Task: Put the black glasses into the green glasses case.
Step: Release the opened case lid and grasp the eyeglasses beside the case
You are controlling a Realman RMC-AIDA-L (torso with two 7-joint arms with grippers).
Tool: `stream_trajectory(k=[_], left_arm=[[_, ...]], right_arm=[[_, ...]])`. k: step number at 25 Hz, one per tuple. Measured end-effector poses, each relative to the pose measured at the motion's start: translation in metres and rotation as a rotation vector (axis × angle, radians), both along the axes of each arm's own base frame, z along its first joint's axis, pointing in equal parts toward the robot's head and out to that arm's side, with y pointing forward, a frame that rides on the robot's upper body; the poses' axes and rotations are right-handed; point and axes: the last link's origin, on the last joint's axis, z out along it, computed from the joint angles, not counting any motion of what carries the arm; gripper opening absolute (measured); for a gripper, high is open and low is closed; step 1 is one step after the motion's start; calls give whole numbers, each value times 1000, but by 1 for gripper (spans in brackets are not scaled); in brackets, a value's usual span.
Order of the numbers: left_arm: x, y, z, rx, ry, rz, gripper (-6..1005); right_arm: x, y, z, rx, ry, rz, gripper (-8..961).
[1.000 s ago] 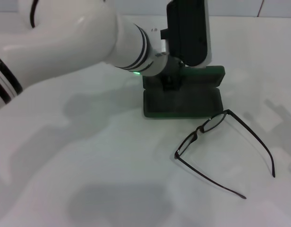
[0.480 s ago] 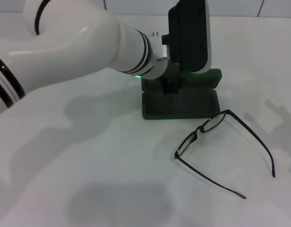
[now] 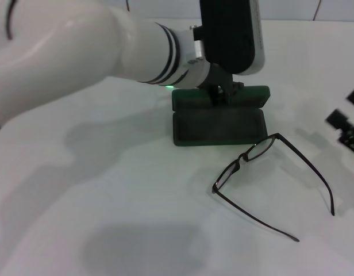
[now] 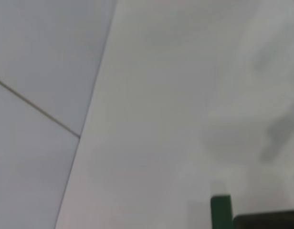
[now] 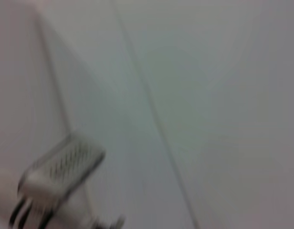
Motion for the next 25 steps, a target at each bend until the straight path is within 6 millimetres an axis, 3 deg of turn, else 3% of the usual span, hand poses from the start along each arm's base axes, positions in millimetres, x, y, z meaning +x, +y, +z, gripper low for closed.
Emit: stream_trajectory(k=[8,12,15,17,22,25], left_arm=[[13,-20,40,65,-210,43,233],[11,-28,81,103,-468,150,232],[-1,-33,100,100,-619,222,232],[-20,-40,108,88,-700,257,227],[-61,-64,104,16,-837,256,218],[-86,-79,101,-35,-932,258,218]], right_arm=[[-19,23,-6,-116,-219,161,755],[-40,58,-4,-380,-446,204,755],[-64,72,-2,-472,-557,269,755],[-81,78,2,-496,-628,322,755],[-123,102,6,-644,-954,376,751],[-144,113,3,-706,-1113,406,697]])
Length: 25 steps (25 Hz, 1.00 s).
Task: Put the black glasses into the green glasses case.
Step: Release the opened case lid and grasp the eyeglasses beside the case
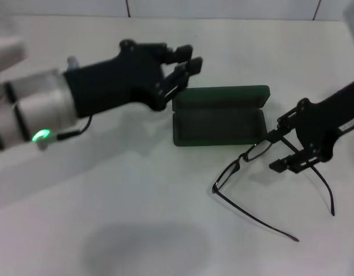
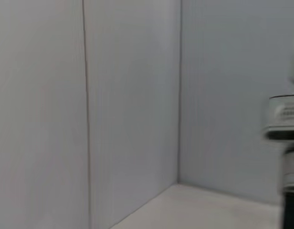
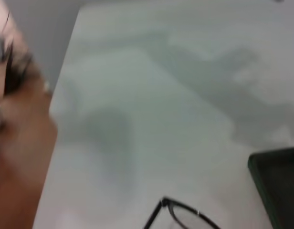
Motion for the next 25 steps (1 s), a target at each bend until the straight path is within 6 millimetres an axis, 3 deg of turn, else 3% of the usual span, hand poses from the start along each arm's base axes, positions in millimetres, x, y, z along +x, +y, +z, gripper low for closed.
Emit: stream_trajectory(k=[8,11,16,19,25], left_arm=[[-68,-36,22,-42,-421,34,219],[-85,-47,28,-18,-502,35,219],[-99,-68,20,-14,-510,-11,218],[-102,-77,13,-42,-490,-31,218],[-109,-84,1,-57,-485,-4,219]], right_arm=[[-47,16,-19,-15,-192,178,590],[-62,17,-26,-23,-229,249,588],[-77,15,-45,-46,-320,349,584],[-79,13,-59,-39,-373,419,528],[-81,10,-74,-44,-421,496,472]])
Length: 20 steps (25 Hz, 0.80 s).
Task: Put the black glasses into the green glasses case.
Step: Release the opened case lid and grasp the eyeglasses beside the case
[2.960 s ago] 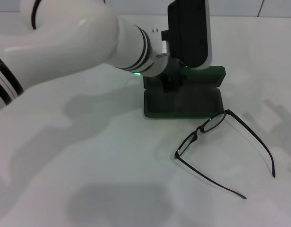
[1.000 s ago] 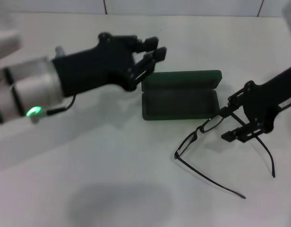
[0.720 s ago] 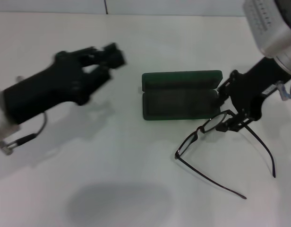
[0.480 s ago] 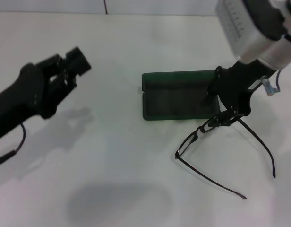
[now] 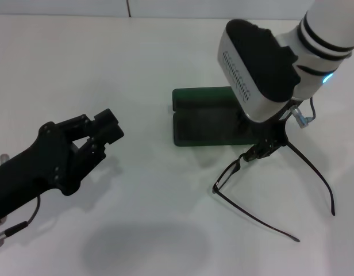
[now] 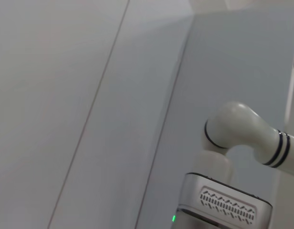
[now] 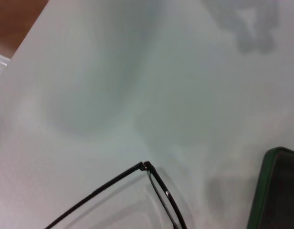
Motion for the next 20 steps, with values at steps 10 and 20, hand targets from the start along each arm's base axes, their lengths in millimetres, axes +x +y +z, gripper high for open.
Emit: stream_trajectory(k=[10,20], left_arm=[[-8,0,-1,33,-32,58,219],[-10,-2,-5,47,-25,61,219]], right_arm=[[5,-8,-13,-29,-20,25,470],[11,-14,-28,-38,-24,36,451]])
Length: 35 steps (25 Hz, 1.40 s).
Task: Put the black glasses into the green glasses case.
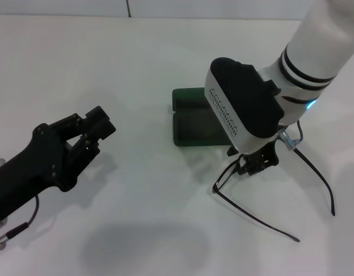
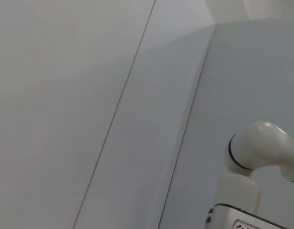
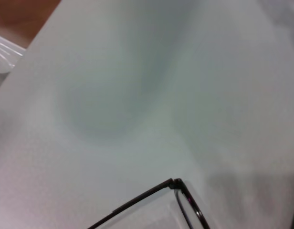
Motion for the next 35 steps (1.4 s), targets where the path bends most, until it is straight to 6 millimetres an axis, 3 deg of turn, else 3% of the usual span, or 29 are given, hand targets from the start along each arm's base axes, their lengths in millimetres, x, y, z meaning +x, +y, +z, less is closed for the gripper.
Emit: stream_trajectory(k=[6,12,16,21,25,30,35], left_arm=[[-3,-2,-3,1,-5,17,218],[-3,-1,-3,4,-4,16,218],[-3,-1,-2,5,-5,15,219],[-1,-2,0,16,-15,-6,215],[14,-1,3,40,-30,-128,212],[30,9,0,19,-56,-209,157],[78,38,-9,-108,-82,-458,68]], right_arm=[[5,-2,-2,15,-24,-22,332],[8,-7,1,2,-38,-62,143],[9,-15,12,-17,32,-98,107],[10,-16,51,-13,272,-235,98],[34,-16,92,50,614,-407,98],[66,-29,105,68,962,-496,98],[89,-44,109,73,1227,-553,98]])
